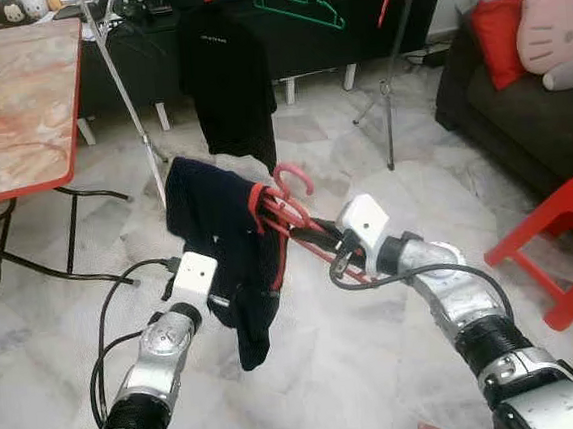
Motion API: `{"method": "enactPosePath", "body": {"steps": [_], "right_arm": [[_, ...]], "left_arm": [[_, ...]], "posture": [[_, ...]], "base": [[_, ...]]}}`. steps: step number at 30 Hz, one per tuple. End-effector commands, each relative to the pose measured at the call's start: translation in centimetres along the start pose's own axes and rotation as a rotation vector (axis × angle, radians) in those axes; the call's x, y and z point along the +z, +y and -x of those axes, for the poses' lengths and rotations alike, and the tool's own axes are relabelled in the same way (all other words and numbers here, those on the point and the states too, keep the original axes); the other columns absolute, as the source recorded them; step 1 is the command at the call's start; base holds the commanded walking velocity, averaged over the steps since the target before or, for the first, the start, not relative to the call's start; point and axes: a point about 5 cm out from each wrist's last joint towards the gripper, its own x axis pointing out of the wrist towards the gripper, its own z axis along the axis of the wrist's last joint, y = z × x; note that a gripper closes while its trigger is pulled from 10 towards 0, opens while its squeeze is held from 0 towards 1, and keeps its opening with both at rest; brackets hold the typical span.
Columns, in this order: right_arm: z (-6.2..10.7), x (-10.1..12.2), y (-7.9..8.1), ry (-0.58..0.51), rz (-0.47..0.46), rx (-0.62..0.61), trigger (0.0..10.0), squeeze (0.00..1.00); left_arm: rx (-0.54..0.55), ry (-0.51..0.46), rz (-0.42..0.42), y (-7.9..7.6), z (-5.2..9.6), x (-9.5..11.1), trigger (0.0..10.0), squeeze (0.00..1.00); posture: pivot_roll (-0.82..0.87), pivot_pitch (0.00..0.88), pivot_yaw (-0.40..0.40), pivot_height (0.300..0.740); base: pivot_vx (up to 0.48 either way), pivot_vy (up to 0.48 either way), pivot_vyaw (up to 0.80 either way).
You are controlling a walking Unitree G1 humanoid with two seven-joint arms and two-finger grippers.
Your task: Hang hanger
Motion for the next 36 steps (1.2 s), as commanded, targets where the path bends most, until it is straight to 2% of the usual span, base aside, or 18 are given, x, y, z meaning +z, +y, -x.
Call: {"method": "enactPosePath", "body": {"steps": [1, 6, 9, 13, 18, 24, 26, 34, 35, 36], "right_arm": [[0.1, 0.9, -0.1, -0.040, 0.019, 0.009, 0.0, 0.00], [0.1, 0.9, 0.5, -0.039, 0.018, 0.044, 0.0, 0.00], [0.1, 1.1, 0.7, -0.043, 0.015, 0.062, 0.0, 0.00], [0.1, 1.1, 0.9, -0.042, 0.012, 0.072, 0.0, 0.00], [0.2, 1.2, 1.0, -0.040, 0.008, 0.084, 0.0, 0.00], [0.2, 1.3, 1.3, -0.043, 0.005, 0.106, 0.0, 0.00], [0.2, 1.3, 1.4, -0.044, 0.005, 0.110, 0.0, 0.00], [0.3, 1.5, 1.5, -0.048, 0.002, 0.126, 0.0, 0.00], [0.3, 1.5, 1.6, -0.049, 0.001, 0.129, 0.0, 0.00], [0.3, 1.5, 1.6, -0.049, 0.001, 0.129, 0.0, 0.00]], "left_arm": [[-0.037, 0.018, -0.030, -0.5, -0.1, -0.4, 10.0, 0.00], [0.031, 0.040, -0.032, -0.1, -0.5, -0.5, 10.0, 0.00], [0.111, 0.059, -0.010, 0.6, -0.8, -0.4, 10.0, 0.00], [0.084, 0.057, 0.012, 0.1, -1.1, -0.2, 10.0, 0.00], [0.024, 0.047, -0.003, -0.6, -1.4, 0.1, 10.0, 0.00], [0.074, 0.087, -0.020, -0.3, -1.5, -0.3, 10.0, 0.00], [0.103, 0.099, -0.002, 0.0, -1.5, -0.5, 10.0, 0.00], [0.174, 0.105, 0.003, 0.6, -1.5, -0.6, 10.0, 0.00], [0.192, 0.101, 0.009, 0.7, -1.5, -0.5, 8.7, 0.00], [0.192, 0.101, 0.009, 0.7, -1.5, -0.5, 8.7, 0.00]], "posture": [[-0.03, 0.054, -0.049, 0.740], [-0.03, 0.046, -0.046, 0.740], [-0.03, 0.045, -0.048, 0.740], [-0.04, 0.051, -0.051, 0.740], [-0.04, 0.057, -0.053, 0.740], [-0.04, 0.060, -0.054, 0.740], [-0.04, 0.060, -0.054, 0.740], [-0.05, 0.071, -0.056, 0.740], [-0.05, 0.072, -0.057, 0.740], [-0.05, 0.072, -0.057, 0.740]], "base": [[0.000, 0.000, 0.00], [0.000, 0.000, 0.00], [0.000, 0.000, 0.00], [0.000, 0.000, 0.00], [0.000, 0.000, 0.00], [0.000, 0.000, 0.00], [0.000, 0.000, 0.00], [0.000, 0.000, 0.00], [0.000, 0.000, 0.00], [0.000, 0.000, 0.00]]}}
